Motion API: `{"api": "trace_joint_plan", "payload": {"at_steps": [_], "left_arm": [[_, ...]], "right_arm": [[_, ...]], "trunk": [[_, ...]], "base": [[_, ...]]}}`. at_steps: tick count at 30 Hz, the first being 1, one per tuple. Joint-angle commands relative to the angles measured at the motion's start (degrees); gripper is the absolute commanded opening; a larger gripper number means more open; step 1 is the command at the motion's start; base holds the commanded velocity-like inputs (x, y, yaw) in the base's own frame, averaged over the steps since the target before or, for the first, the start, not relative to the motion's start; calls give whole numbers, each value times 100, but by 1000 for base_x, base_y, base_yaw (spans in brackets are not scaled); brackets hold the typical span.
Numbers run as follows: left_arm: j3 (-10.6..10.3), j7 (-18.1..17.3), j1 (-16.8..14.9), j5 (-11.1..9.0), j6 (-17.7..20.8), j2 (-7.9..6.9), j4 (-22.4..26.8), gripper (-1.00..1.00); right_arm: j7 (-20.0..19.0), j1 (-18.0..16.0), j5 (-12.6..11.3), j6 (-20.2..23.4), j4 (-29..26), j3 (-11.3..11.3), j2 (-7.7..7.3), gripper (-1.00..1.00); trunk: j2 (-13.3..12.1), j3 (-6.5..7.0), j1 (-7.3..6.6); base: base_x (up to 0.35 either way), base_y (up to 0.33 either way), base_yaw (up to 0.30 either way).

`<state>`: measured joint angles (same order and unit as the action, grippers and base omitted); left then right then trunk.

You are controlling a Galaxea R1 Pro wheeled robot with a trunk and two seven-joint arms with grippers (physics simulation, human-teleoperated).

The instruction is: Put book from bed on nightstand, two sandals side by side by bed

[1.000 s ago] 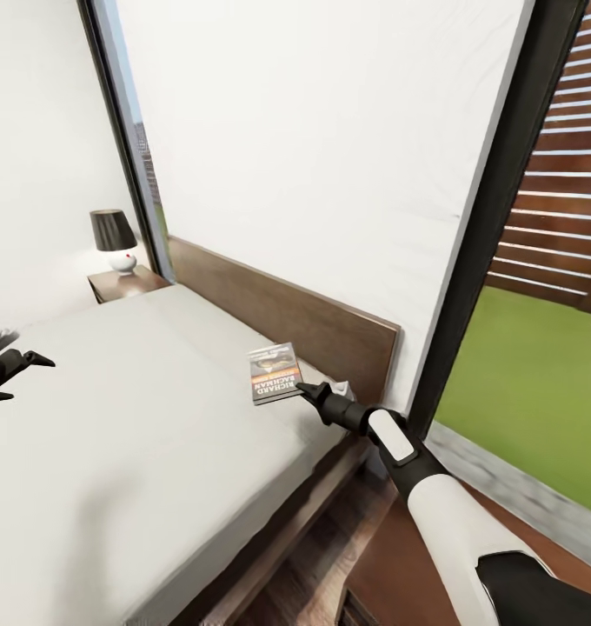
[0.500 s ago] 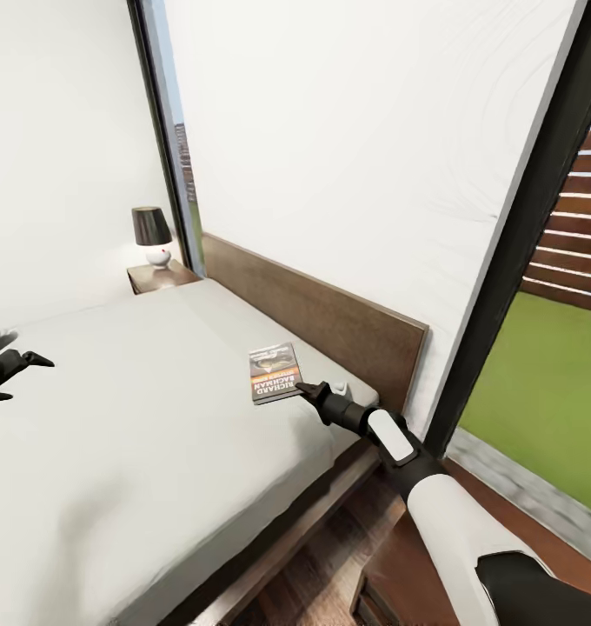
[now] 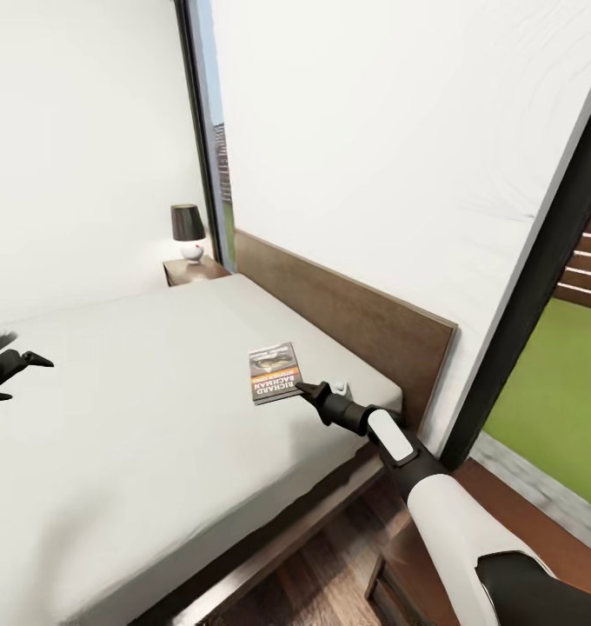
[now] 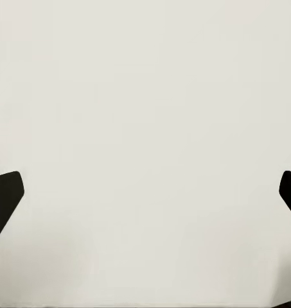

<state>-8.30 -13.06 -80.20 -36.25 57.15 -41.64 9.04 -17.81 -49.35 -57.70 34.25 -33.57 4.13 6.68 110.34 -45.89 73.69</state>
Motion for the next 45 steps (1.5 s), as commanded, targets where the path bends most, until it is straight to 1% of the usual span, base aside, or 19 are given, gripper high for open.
{"api": "trace_joint_plan", "payload": {"at_steps": [1, 12, 23, 28, 30, 32, 33, 35, 37, 38, 40, 42, 45], "left_arm": [[-48, -57, -5, 21, 7, -4, 1, 100], [-48, -57, -5, 21, 7, -2, 1, 100], [-49, -68, -5, 15, 15, -17, 1, 100], [-46, -91, -5, 13, 22, -72, -29, 100], [-47, -177, -5, 17, 19, -131, -63, 100], [-50, -285, -5, 22, 18, -185, -96, 100], [-54, -434, -5, 31, 12, -245, -136, 100], [-60, -609, -2, 75, -8, -315, -172, 100], [-74, -811, -3, 183, -31, -390, -195, 100], [-92, -1057, -4, 355, -46, -458, -210, 100], [-106, -1365, -3, 587, -62, -517, -219, 100], [-117, -1741, -3, 868, -80, -571, -226, 100], [-127, -2377, -4, 1379, -134, -650, -238, 100]], "right_arm": [[-12, -5, -42, 20, -1, -2, 0, -100], [-13, -5, -46, 20, -1, -7, 0, -100], [-21, -5, -44, 26, -1, -4, 0, -100], [-21, -5, -42, 27, -1, -4, 0, -100], [-21, -5, -41, 28, -1, -5, 0, -100], [-21, -5, -42, 28, -1, -5, 0, -100], [-21, -5, -43, 29, -1, -6, 0, -100], [-21, -5, -42, 29, -1, -5, 0, -100], [-21, -5, -42, 29, -1, -3, 0, -100], [-21, -5, -42, 29, -1, -4, 0, -100], [-21, -5, -42, 29, -1, -4, 0, -100], [-24, -5, -41, 29, -1, -4, 0, -100], [-27, -5, -42, 29, -1, -4, 0, -100]], "trunk": [[3, -5, -2], [3, -5, -2], [3, -5, -2], [3, -5, -2], [3, -5, -2], [3, -5, -2], [3, -5, -2], [3, -5, -2], [3, -5, -2], [3, -5, -2], [3, -5, -2], [3, -5, -2], [3, -5, -2]], "base": [[-128, 0, 199], [-100, 0, 199], [-15, 0, 199], [-1, 0, 199], [0, 0, 199], [0, 0, 199], [0, 0, 199], [0, 0, 199], [0, 0, 199], [0, 0, 199], [0, 0, 199], [0, 0, 199], [0, 0, 199]]}}
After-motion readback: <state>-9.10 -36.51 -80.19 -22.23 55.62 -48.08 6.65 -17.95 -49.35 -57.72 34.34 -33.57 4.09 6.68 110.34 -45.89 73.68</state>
